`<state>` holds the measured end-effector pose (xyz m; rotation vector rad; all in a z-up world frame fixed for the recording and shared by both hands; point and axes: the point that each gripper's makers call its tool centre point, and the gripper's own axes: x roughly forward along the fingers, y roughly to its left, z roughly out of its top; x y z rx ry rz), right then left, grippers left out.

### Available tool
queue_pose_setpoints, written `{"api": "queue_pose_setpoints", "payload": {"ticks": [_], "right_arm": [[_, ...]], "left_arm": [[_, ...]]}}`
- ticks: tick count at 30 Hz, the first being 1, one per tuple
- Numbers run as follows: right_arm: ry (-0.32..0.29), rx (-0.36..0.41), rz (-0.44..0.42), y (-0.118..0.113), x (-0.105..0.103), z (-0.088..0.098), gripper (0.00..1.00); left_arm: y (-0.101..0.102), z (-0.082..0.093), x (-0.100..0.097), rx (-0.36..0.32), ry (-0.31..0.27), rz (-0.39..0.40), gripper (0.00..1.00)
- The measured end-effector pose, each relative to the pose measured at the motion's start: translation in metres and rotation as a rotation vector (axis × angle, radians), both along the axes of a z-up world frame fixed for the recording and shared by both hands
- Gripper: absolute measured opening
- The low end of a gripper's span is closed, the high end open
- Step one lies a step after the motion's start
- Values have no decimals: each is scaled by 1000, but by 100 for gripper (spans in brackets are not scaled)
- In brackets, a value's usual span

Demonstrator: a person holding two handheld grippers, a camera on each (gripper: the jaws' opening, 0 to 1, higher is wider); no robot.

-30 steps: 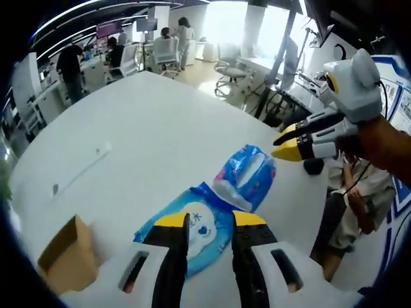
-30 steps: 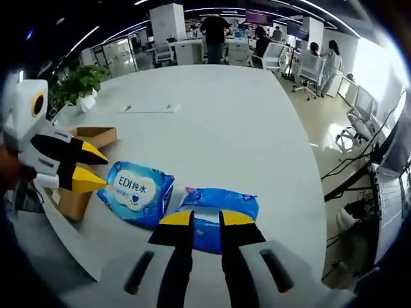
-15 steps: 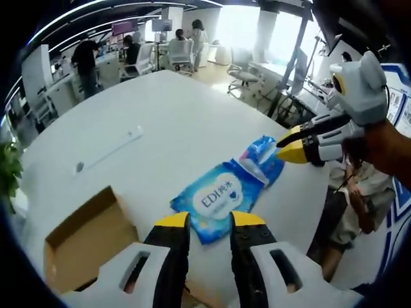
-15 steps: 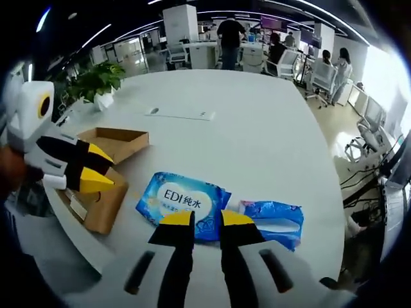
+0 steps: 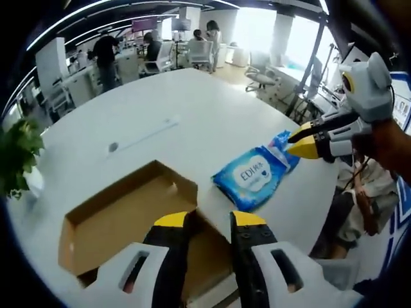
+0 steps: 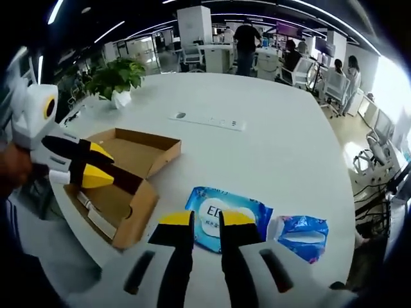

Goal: Operate the shoe box by opening the lid, removing the specified soft item, and placing it in the target area until the item is outside and the box remains undamaged.

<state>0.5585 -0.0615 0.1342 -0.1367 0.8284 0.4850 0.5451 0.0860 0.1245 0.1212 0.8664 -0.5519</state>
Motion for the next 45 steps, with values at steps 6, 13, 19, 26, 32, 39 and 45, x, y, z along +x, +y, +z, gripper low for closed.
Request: {"api": "queue_pose_setpoints", "payload": {"ticks": [6,13,19,26,32,39,45], "right_arm": [[-4,0,41,26,-6,5,13],[24,9,118,69,-14,-1,14],[39,10,183,106,-25,-8,13],[109,11,305,149,-47,-23,13],[238,-35,453,170,-73,-48,14],[333,-79,576,183,-94,-66,17],[407,-234,840,176,-112,-88,17]], "left_arm": [[22,5,-5,-2,-8,25,23],[55,6,-9,16,-11,50,24],[82,-1,-20,27,-1,74,24],[111,-16,-39,37,30,94,24],[115,-34,-57,45,70,62,25],[108,-51,-68,39,114,33,26],[107,-60,-69,32,137,4,27]]}}
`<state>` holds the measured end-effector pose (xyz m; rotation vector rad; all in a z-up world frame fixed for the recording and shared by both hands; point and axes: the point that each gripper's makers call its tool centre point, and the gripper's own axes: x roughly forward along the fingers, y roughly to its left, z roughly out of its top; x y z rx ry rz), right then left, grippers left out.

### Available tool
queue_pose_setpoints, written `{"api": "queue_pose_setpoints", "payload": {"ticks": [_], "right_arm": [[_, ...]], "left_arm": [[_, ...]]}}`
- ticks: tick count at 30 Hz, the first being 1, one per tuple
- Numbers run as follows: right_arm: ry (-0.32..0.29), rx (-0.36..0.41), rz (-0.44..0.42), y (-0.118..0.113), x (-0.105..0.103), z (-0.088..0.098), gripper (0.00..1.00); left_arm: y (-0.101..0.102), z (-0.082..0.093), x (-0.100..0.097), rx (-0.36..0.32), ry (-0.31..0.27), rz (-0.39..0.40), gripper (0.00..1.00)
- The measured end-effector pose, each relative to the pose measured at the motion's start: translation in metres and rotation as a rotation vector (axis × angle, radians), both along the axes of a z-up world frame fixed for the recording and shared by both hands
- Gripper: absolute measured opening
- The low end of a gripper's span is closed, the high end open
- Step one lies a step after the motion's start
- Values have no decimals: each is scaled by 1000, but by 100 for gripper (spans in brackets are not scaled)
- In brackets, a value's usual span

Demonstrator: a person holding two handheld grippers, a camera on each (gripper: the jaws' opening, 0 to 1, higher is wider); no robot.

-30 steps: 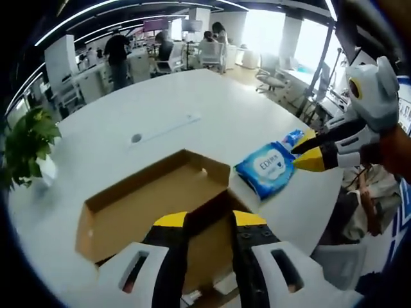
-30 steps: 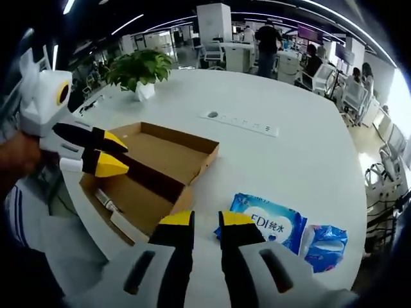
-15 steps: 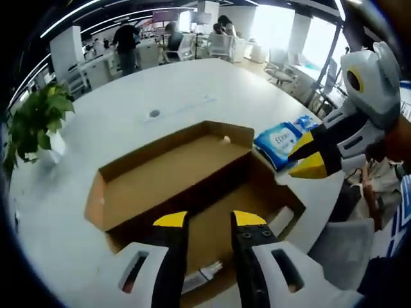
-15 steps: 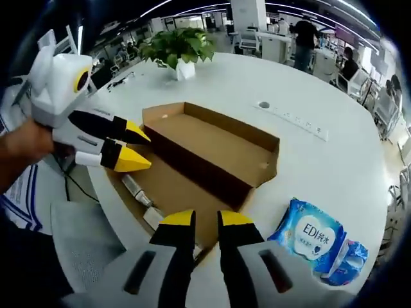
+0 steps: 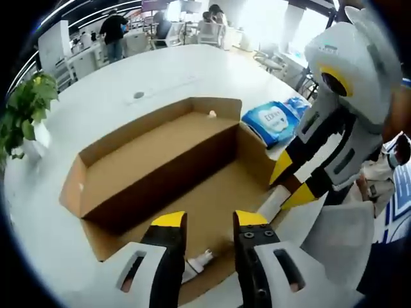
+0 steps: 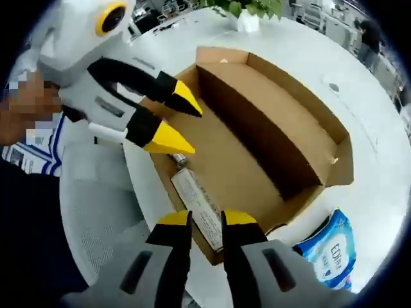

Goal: Operate the shoe box by opening the lid, removing the specified soft item, and placing it in the target area until the item is outside and the box remains undamaged.

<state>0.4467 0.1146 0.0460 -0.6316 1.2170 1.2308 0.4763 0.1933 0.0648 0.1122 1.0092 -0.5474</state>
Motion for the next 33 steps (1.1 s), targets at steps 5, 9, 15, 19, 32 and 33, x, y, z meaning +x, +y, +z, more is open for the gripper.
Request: {"api": "queue_pose_setpoints", "payload": {"ticks": [5,9,15,19,32,33], "right_arm": [[42,-17,136,1,-5,-6,17],[65,-40,220,1,-4,-15,17],[153,-53,290,2,-11,-23,21],[161,-54,333,4,-10,-28,21],[139,-36,300,10,5,-31,18],[131,-33,295,11,7,-31,19]], "left_arm": [[1,-7,-4,-15,30,-60,28],[4,-15,-10,5,61,-89,28],[5,-23,-13,-6,88,-95,28],[5,-26,-14,-15,97,-94,28],[7,-28,-9,-39,105,-85,27],[8,-26,-9,-37,103,-88,27]]}}
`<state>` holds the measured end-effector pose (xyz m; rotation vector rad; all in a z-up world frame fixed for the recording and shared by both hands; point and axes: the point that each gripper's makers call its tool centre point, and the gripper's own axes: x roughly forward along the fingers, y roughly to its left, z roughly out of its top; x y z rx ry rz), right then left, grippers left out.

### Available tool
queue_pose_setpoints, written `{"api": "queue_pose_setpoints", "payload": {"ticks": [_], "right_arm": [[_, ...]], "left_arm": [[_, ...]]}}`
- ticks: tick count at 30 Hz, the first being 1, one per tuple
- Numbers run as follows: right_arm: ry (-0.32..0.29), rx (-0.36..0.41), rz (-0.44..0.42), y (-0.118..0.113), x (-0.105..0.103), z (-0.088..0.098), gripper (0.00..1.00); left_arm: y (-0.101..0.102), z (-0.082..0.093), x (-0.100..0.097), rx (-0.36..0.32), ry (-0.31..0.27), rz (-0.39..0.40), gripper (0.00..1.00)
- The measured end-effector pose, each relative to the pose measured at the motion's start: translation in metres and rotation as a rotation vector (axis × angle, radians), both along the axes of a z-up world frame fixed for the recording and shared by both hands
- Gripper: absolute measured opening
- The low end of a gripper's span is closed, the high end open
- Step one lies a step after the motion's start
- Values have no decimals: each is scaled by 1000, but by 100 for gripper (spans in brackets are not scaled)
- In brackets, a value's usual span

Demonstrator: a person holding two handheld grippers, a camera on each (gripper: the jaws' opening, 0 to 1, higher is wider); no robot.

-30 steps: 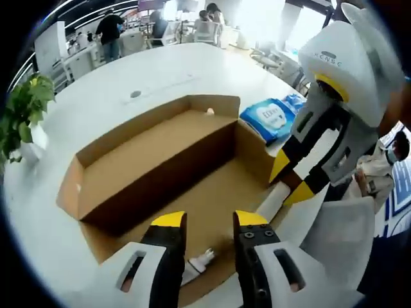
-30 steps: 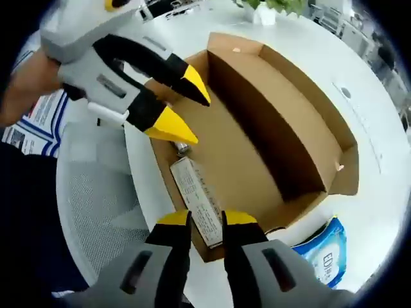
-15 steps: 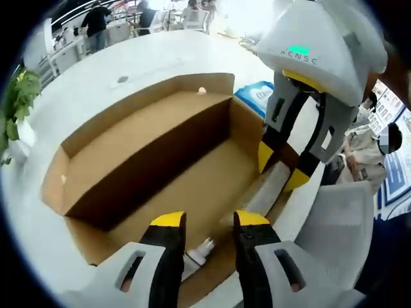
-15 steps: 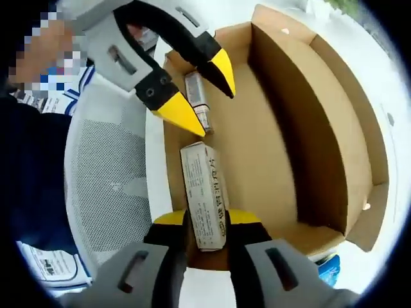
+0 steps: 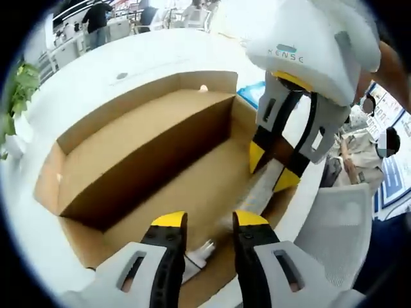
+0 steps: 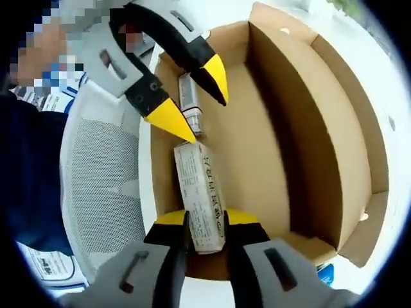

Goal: Operate the shoe box by opening the lid, removing the specified soft item, and placing it in the target area until the item is outside and the box remains undamaged.

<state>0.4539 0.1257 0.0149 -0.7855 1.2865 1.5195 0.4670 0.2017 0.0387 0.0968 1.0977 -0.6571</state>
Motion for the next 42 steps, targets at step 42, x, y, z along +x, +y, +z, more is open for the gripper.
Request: {"api": "queue_pose_setpoints", "payload": {"ticks": [42], "right_arm": [[-114,13,80,5,-1,-16,21]], "left_arm": [[131,-9,-61,46,109,381,7]]}}
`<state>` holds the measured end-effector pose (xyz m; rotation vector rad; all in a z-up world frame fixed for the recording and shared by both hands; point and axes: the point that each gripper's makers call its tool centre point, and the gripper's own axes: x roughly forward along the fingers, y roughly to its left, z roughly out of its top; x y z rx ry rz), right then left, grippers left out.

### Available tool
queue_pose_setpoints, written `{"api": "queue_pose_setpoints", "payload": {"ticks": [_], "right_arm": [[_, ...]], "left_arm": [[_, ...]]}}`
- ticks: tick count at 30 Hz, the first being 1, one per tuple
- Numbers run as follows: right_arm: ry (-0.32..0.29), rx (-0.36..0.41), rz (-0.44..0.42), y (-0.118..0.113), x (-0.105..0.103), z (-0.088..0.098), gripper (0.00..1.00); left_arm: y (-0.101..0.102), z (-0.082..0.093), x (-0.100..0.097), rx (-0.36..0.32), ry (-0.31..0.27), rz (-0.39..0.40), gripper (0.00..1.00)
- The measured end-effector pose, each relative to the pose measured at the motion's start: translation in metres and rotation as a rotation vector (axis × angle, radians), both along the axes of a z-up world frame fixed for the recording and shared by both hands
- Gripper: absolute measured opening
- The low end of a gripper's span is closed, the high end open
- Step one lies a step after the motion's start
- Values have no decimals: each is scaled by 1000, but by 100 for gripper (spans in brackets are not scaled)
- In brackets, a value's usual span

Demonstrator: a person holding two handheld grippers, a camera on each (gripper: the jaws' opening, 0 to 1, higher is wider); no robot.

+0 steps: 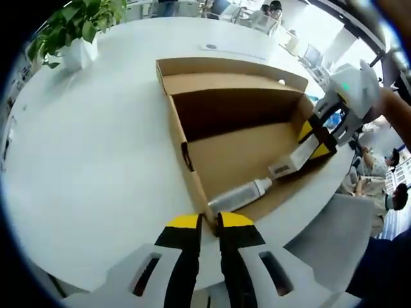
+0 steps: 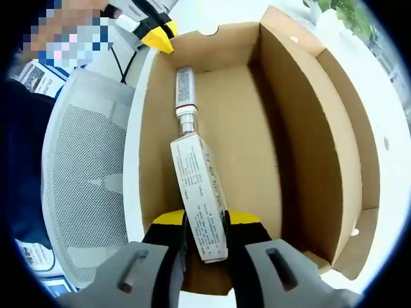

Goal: Operate the shoe box by opening the lid, removing the specified soft item, and placing it in the target area until the item is outside and the box remains undamaged.

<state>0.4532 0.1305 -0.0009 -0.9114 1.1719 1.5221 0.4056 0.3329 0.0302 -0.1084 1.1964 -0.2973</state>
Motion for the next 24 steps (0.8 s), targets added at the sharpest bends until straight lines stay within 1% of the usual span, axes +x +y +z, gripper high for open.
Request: {"api": "queue_pose_setpoints", "payload": {"ticks": [6,12,16,18,21,22,24], "right_arm": [[7,13,-8,4,0,0,24],[8,21,23,5,-7,-6,25],[0,45,31,11,-8,-7,21],[-10,53,44,14,-7,-6,20],[-13,58,41,16,-5,-7,20],[-13,57,38,17,-5,-7,21],[-13,67,34,19,-5,-7,26]], "left_arm": [[0,0,-1,20,6,6,6],[1,0,0,18,8,8,6],[0,0,-1,20,6,7,6],[0,0,-1,17,6,11,6],[1,0,-1,18,7,10,6],[0,0,-1,18,6,10,6],[0,0,-1,18,4,12,6]]}}
